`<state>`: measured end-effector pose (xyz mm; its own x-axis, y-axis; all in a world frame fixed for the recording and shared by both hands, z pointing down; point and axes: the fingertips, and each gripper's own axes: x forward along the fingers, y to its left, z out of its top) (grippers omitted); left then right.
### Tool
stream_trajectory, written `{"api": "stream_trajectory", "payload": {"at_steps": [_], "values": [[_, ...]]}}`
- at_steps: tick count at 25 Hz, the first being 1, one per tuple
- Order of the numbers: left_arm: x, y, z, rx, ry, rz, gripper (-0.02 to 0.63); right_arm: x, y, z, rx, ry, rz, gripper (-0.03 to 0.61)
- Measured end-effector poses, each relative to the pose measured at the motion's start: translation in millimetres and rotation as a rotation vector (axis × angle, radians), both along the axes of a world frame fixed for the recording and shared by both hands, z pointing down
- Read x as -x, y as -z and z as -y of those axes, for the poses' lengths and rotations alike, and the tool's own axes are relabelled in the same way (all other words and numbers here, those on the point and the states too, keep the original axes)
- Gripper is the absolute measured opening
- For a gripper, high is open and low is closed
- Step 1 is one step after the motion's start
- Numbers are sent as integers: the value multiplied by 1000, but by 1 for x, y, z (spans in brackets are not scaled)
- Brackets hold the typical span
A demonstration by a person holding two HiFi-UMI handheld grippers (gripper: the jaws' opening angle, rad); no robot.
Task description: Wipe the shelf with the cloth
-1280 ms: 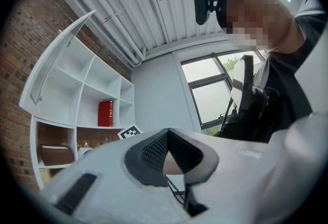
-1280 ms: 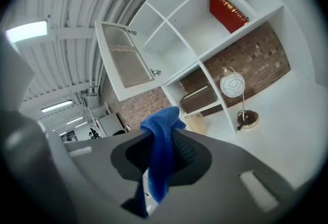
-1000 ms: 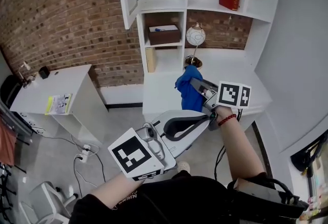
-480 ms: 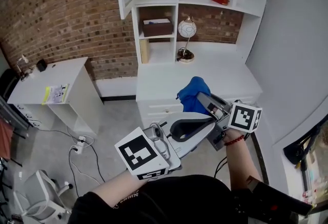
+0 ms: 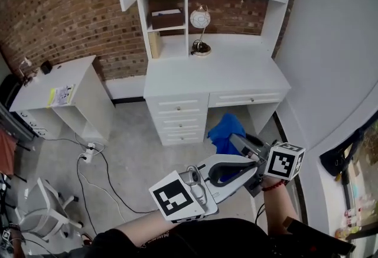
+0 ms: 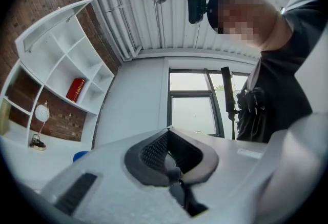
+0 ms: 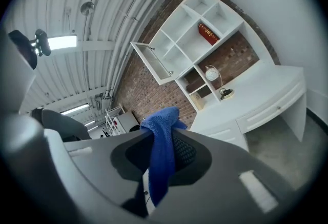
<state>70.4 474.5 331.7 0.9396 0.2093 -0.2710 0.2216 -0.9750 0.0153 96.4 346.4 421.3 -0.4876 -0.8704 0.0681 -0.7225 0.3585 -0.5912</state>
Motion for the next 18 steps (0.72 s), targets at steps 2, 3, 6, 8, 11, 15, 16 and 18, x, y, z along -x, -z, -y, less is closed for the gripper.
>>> {"api": "stream_trajectory", "payload": {"at_steps": [2,3,6,8,11,15,16,18], "values": [[-10,-10,-20,4,-7,27,0,-11,-7,-22,-2,-13,-7,57],[-14,-13,-28,11,-8,39,0,-15,-9,-31,-3,-16,-11,57],[-22,-16,-49,11,-8,50,0,-20,-13,-54,-6,-11,-34,55],[-26,-14,-60,-10,-3,42,0,-23,-15,-66,-8,-8,-45,57],[-30,-17,-72,-7,6,46,0,-26,-17,-79,-10,-1,-22,57],[-34,-15,-80,-7,16,44,0,-27,-16,-86,-15,7,-3,55],[-35,-14,-81,-6,17,44,0,-27,-15,-88,-18,9,-2,57],[-38,-13,-85,-10,17,48,0,-29,-11,-91,-25,13,4,57]]}}
